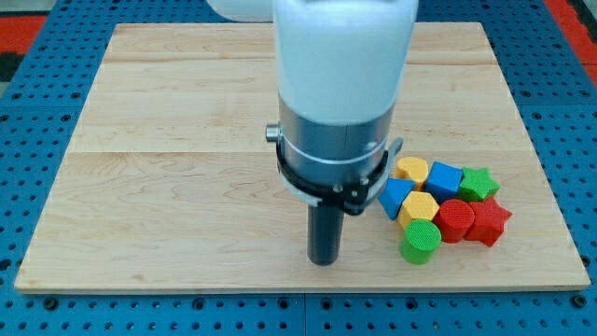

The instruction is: Point at the green circle

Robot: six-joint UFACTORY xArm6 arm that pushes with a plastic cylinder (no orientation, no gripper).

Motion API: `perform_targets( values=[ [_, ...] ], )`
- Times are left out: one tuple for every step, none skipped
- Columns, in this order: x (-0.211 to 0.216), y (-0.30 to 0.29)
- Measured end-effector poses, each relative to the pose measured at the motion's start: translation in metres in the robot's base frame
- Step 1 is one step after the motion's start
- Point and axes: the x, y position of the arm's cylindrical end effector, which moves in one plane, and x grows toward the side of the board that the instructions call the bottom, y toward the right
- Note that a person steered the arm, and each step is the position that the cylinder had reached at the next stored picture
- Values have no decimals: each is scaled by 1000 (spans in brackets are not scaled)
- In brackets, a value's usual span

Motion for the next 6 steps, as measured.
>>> perform_targets(
  values=[
    [19,3],
    [25,28],
    [25,54],
    [25,59],
    [25,61],
    [25,87]
  ],
)
